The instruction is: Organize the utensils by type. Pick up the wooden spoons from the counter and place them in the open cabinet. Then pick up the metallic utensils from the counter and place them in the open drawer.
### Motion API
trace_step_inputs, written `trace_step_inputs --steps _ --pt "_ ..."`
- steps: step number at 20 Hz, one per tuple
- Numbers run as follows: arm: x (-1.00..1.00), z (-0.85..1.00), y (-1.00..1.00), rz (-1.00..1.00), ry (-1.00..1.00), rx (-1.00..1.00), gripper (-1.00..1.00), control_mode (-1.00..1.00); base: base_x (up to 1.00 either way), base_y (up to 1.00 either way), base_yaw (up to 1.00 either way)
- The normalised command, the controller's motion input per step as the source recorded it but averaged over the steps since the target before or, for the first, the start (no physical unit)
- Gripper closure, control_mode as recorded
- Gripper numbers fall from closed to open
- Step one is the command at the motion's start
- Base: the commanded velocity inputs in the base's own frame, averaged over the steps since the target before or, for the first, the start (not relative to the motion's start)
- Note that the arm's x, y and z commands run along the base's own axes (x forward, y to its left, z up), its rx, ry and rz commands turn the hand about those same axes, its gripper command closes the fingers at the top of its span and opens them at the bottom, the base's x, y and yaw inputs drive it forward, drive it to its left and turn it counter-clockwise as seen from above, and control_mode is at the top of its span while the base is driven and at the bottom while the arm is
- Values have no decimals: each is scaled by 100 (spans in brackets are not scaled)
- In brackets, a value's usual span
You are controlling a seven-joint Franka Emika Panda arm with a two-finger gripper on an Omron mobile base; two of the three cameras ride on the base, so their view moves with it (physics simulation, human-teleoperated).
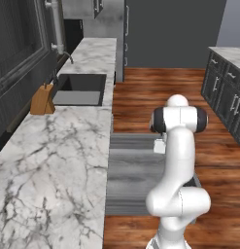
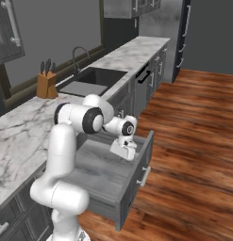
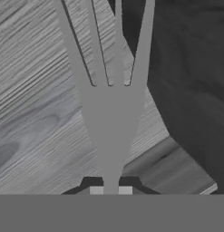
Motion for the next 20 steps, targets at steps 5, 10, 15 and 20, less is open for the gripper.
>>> trace_step_inputs --steps 5,10,15,20 --pt "51 -26 66 -4 10 -9 100 -100 0 0 0" --pt "52 -60 30 0 2 -1 100 -100 0 0 0" --pt "24 -40 -4 0 -2 0 100 -100 0 0 0" --pt "1 -36 0 0 -14 0 100 -100 0 0 0"
